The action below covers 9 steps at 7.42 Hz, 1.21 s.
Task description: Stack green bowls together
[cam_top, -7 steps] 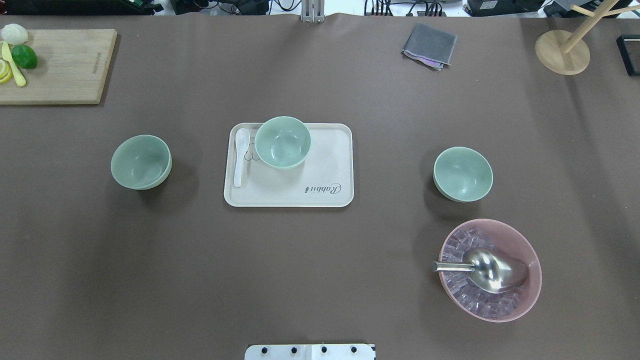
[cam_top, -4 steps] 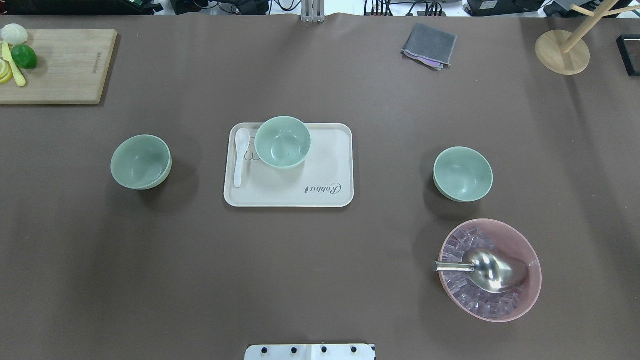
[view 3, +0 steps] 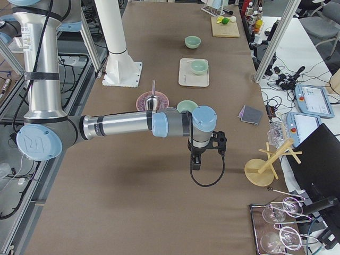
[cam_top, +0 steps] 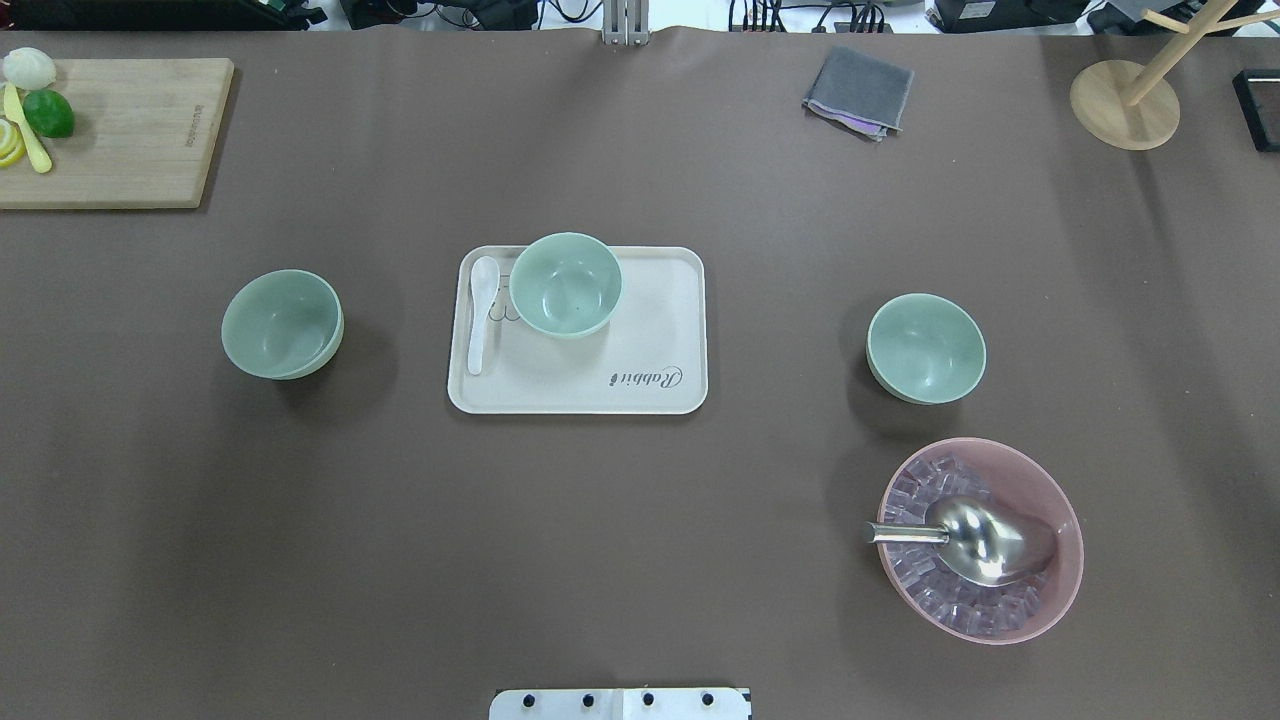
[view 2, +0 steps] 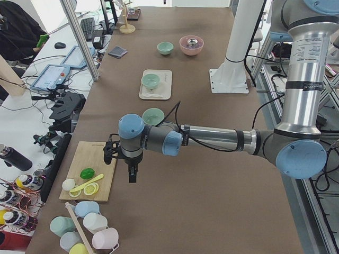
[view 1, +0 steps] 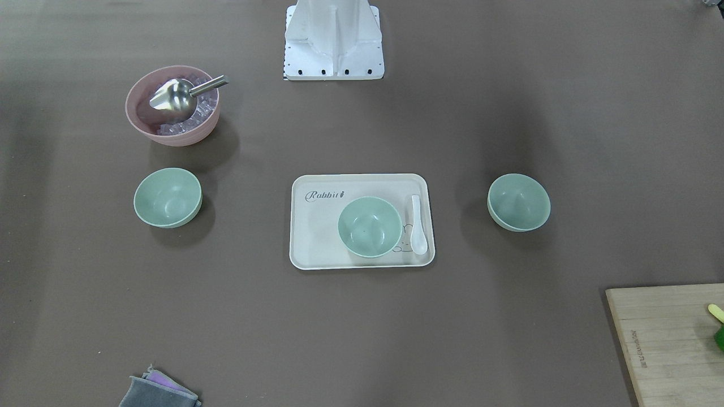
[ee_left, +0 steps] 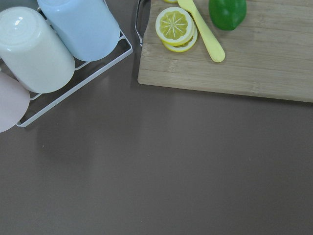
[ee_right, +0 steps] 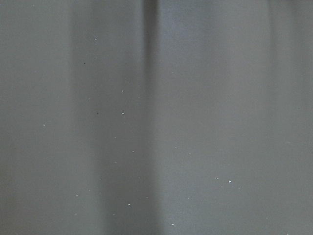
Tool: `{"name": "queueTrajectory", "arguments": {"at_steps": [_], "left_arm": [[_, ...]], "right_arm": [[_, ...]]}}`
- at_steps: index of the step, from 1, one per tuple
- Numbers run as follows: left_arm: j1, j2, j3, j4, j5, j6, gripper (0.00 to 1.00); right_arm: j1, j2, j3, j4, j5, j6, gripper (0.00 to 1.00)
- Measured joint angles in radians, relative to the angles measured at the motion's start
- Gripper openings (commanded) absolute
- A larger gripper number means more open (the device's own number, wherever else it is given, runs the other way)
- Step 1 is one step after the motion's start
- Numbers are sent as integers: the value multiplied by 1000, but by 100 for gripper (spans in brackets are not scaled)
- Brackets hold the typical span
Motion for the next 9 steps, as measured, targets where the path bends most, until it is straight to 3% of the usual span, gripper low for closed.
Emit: {"name": "queueTrajectory", "arguments": {"at_steps": [6, 9], "left_arm": [[78, -73, -8, -8, -71, -30, 98], [202, -141, -6, -12, -29, -188, 98]], "right_arm": [[-163, 171, -10, 1, -44, 147, 100], [-290, 265, -18, 6, -90, 326, 100]]}}
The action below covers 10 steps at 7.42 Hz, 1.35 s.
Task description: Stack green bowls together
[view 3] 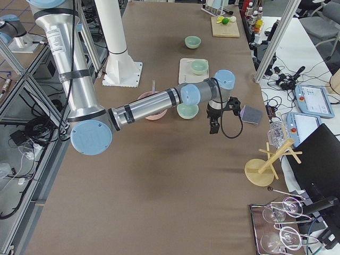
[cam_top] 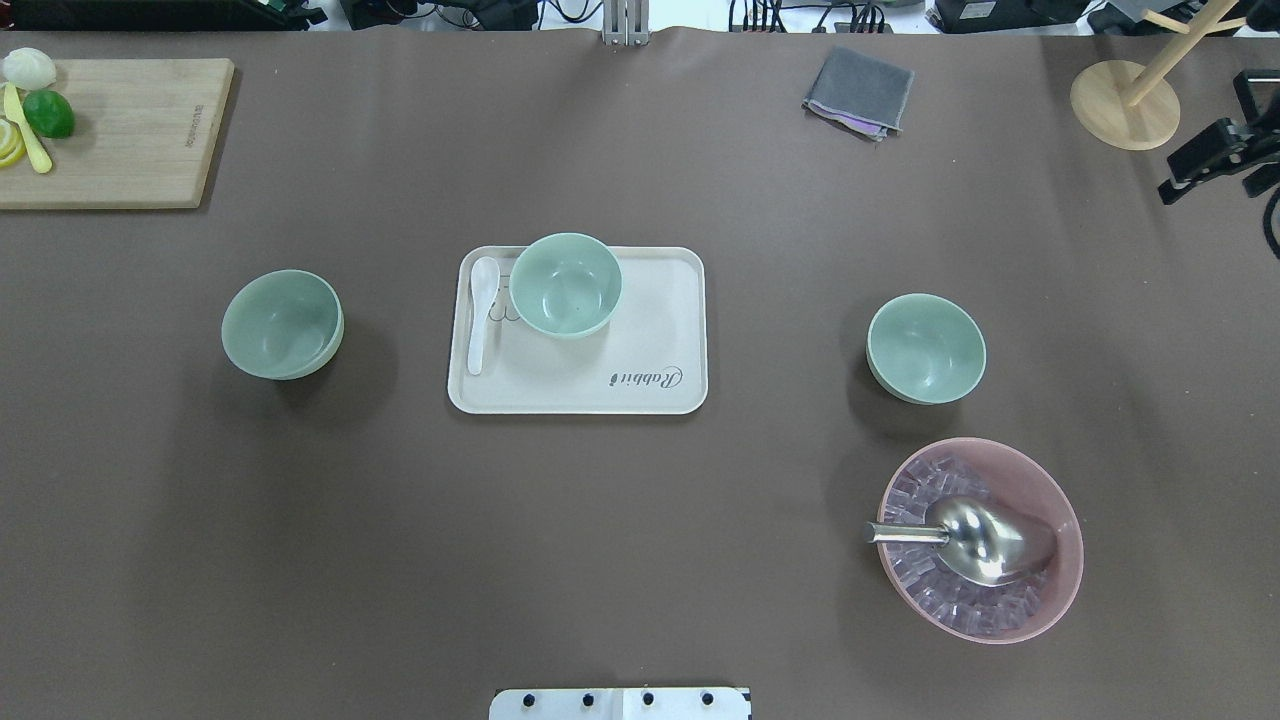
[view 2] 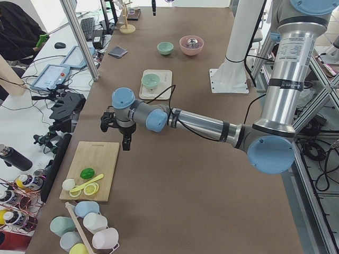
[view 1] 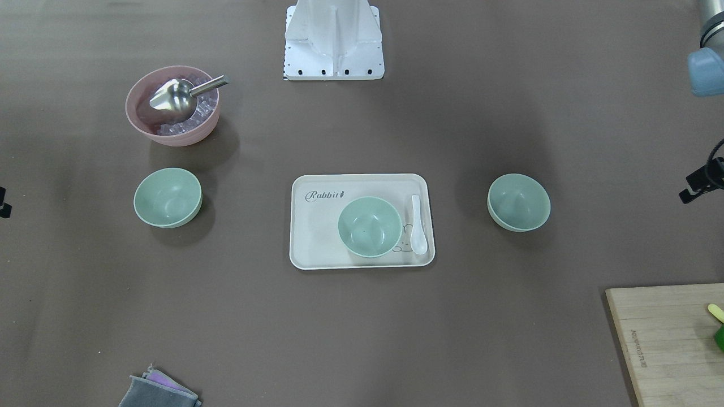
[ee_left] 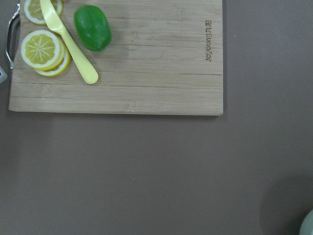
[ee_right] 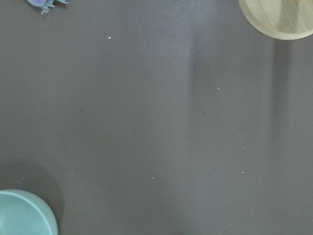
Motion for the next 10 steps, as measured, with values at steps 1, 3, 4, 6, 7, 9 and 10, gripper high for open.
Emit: {"name": "queueTrajectory", "arguments": {"at_steps": [1, 3, 4, 6, 7, 9, 10], "left_arm": [[55, -31, 5, 1, 23, -56, 98], [168, -94, 14, 4, 77, -179, 98], [216, -118, 16, 0, 87, -235, 97], [293, -140, 18, -7, 95, -292, 94], [318, -140, 18, -8, 96, -299, 93], [356, -127, 18, -17, 98, -299, 92], [366, -108, 20, -48, 98, -300, 92]], "right_arm": [[-36, 25, 2, 1, -17, 64, 100], [-81, 50, -2, 2, -46, 113, 100], [-96, 60, -8, 2, -51, 124, 100], [-118, 71, -12, 1, -52, 154, 100], [-125, 74, -14, 1, -51, 166, 100], [-135, 79, -15, 2, -50, 179, 100], [-140, 84, -16, 2, -50, 189, 100]]}}
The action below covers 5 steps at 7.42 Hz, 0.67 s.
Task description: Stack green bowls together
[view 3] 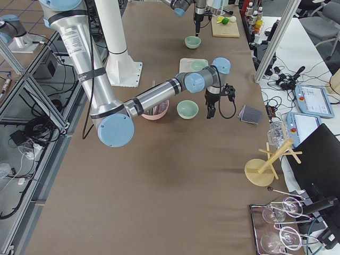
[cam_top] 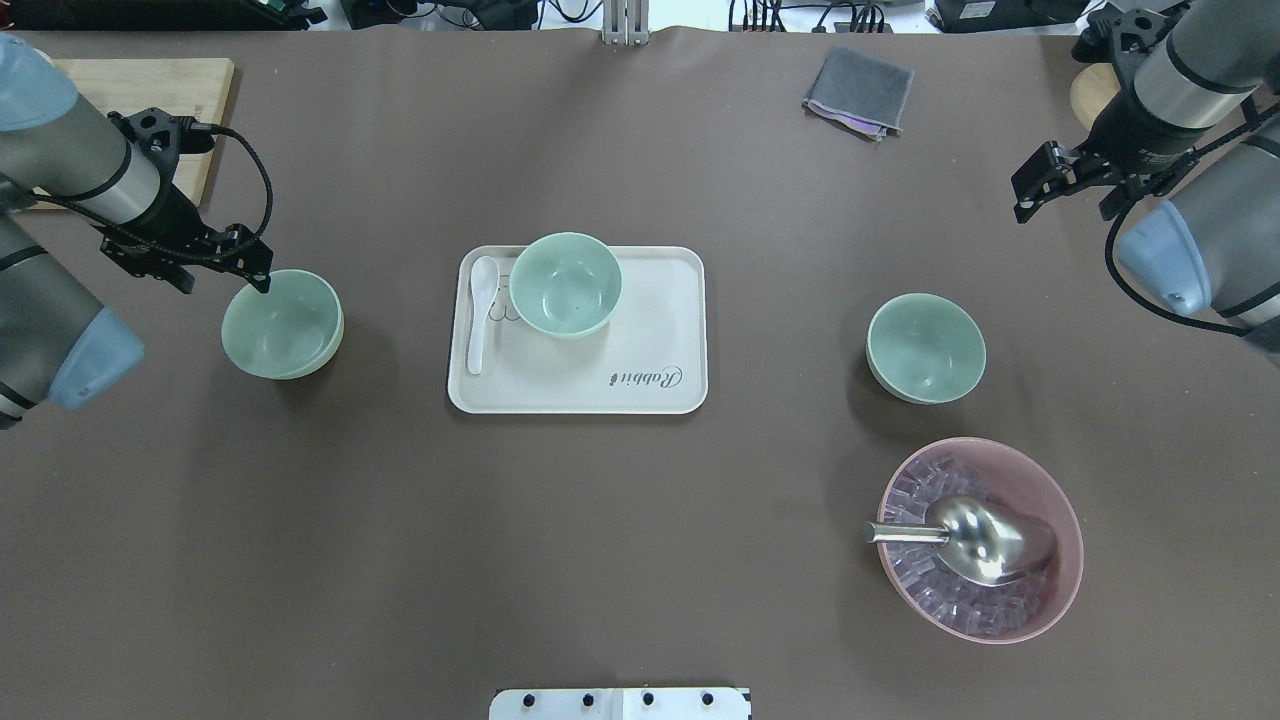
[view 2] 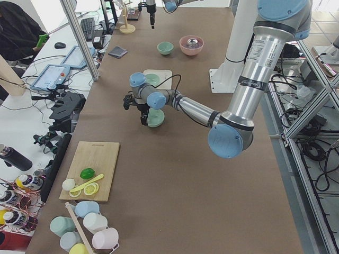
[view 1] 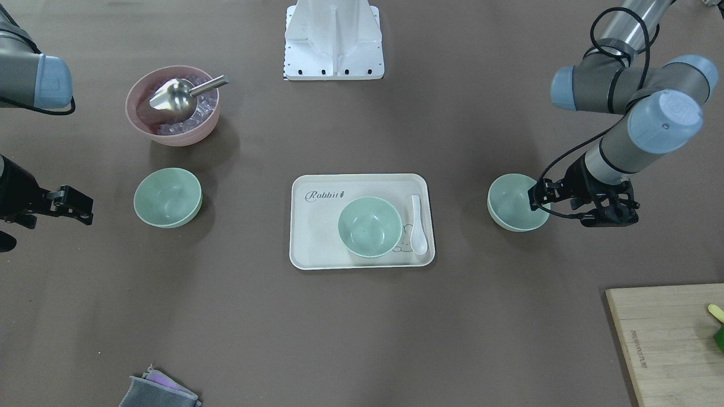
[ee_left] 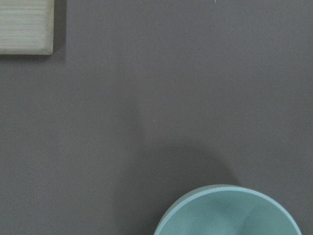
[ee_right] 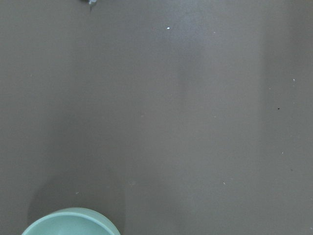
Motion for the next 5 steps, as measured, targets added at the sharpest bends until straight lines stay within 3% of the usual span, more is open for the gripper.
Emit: {"name": "queueTrajectory", "arguments": {"at_steps": [1, 3, 5], "left_arm": [[6, 28, 3, -48, 0, -2, 91], [11, 72, 6, -129, 1, -5, 59], [14, 78, 6, -148, 3, -6, 58]], "right_arm": [[-7, 5, 0, 0, -1, 13, 100], [-17, 8, 0, 0, 0, 31, 100], [-19, 9, 0, 0, 0, 35, 100]]}}
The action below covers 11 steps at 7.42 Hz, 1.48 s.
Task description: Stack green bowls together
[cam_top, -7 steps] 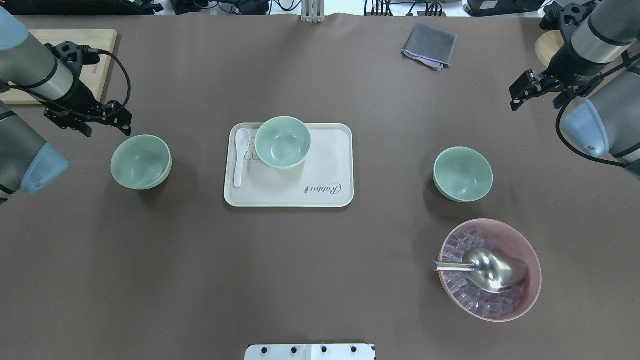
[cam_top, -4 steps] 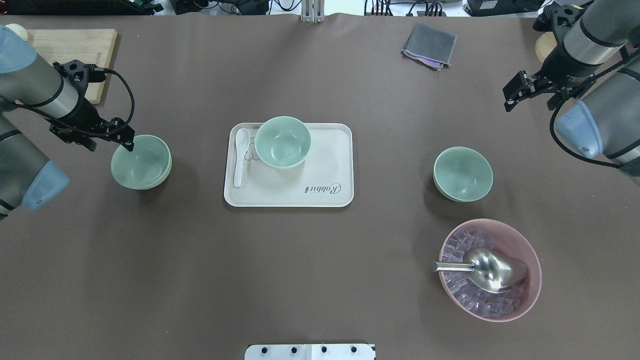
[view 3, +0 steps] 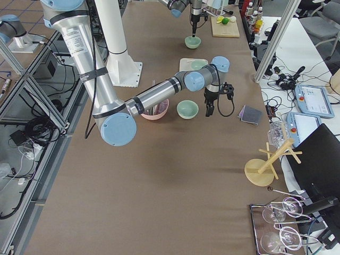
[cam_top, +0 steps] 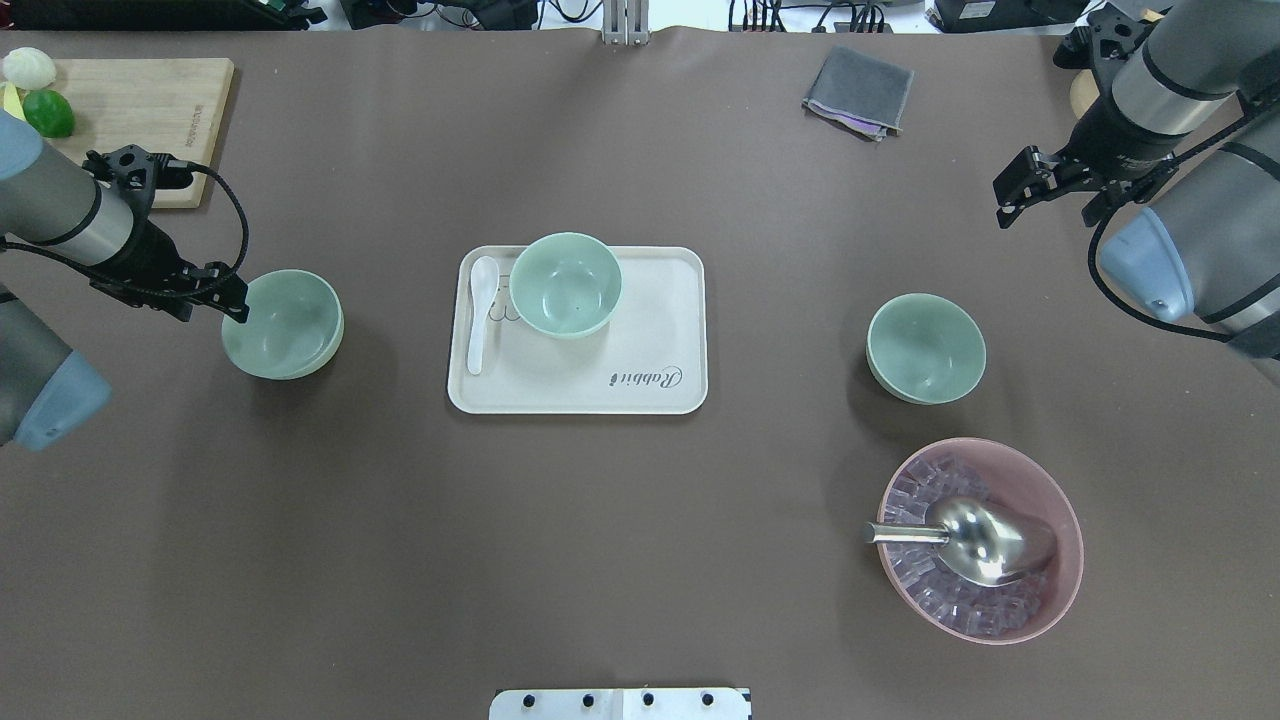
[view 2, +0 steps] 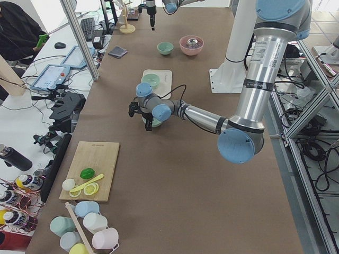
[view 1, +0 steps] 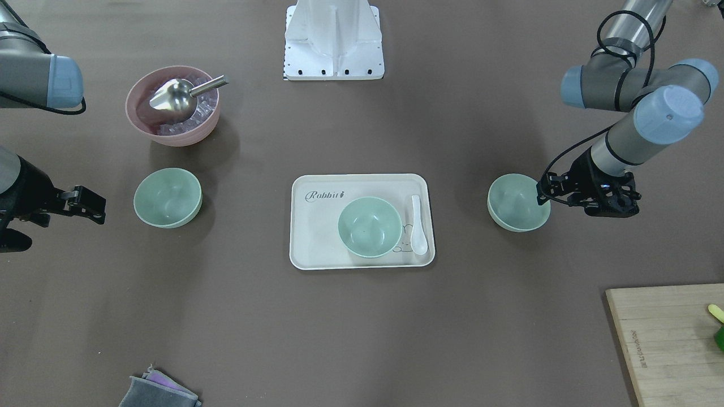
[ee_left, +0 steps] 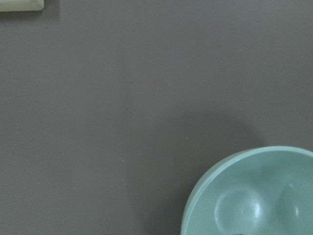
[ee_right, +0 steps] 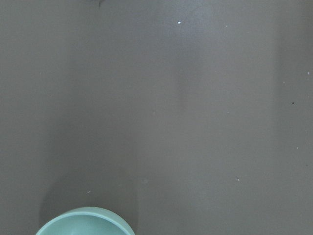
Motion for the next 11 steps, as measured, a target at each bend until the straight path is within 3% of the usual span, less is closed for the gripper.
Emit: {"name": "queueTrajectory", "arguments": {"at_steps": [3, 7, 8, 9, 11], "left_arm": [[9, -9, 0, -2, 23, -2, 51], [26, -12, 1, -2, 29, 1, 32], [27, -12, 1, -3, 29, 2, 12], [27, -12, 1, -3, 29, 2, 0], [28, -11, -4, -3, 29, 1, 0]], "right_arm": [[-1, 0, 1, 0, 0, 1, 100], [-2, 0, 1, 0, 0, 2, 100], [-2, 0, 1, 0, 0, 2, 100], [-2, 0, 2, 0, 0, 3, 100], [-2, 0, 2, 0, 0, 3, 100]]}}
